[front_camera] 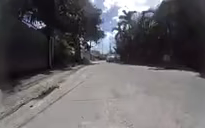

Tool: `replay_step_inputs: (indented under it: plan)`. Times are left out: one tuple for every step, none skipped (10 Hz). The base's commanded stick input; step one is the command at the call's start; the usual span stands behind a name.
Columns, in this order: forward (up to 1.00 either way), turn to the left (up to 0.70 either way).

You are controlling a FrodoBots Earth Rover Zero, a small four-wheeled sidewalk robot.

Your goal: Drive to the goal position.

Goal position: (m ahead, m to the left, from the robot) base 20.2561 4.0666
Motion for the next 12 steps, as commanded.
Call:
replay_step_inputs:
  plan:
    - [1.0,0.09]
    - [1.0,0.11]
    - [1.0,0.06]
    - [1.0,0.09]
    - [1.0,0.05]
    - [1.0,0.02]
    - [1.0,0.0]
    - [1.0,0.0]
    - [1.0,0.02]
    - [1.0,0.04]
    - [1.0,-0.13]
    - [1.0,-0.3]
